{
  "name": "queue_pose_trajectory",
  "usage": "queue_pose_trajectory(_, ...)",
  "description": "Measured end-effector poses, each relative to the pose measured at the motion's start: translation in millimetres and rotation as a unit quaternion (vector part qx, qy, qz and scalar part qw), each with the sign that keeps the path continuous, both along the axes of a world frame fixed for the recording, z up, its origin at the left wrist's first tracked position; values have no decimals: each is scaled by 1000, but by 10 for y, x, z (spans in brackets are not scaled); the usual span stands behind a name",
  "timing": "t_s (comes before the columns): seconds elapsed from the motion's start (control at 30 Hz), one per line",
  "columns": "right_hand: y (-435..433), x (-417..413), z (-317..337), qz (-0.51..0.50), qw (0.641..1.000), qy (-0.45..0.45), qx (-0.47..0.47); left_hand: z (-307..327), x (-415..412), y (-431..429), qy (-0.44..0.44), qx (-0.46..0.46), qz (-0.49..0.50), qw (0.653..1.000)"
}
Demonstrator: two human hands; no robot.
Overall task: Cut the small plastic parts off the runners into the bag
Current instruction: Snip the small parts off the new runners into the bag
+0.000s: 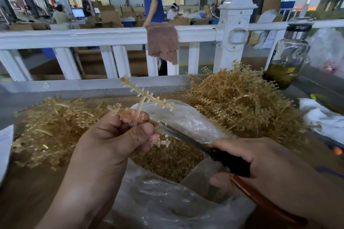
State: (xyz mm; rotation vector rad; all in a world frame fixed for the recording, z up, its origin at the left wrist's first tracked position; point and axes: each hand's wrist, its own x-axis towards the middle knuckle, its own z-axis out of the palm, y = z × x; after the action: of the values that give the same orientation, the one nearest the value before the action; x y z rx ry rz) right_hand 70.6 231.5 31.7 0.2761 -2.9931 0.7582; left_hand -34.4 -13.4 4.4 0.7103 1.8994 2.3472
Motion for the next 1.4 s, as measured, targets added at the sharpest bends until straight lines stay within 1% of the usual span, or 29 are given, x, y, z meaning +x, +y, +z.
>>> queue_pose_trajectory(0.27,1,-2,-29,5,1000,18,16,-58,-24,-7,16,-9,-8,1000)
queue_pose_trajectory(0.63,-21,25,-12,-8,999,25,23,-119,-64,-50,2,-22,1,1000)
queue_pose_trajectory(0.73,-28,20,-17,-3,999,28,28,-125,-70,-44,-11,-12,0,1000)
queue_pose_trajectory(0.9,-35,17,-8,-5,999,37,26,-115,-86,-58,-8,-16,-10,1000)
queue_pose_trajectory(1.03,-36,15,-12,-2,999,37,19,-114,-110,-72,-1,-26,-26,999)
queue_pose_trajectory(1.23,-56,10,0,2,1000,29,10,-121,-133,-78,-3,-30,-25,999)
queue_pose_trajectory(1.4,-54,13,-2,7,1000,27,8,-141,-148,-94,0,-23,-33,999)
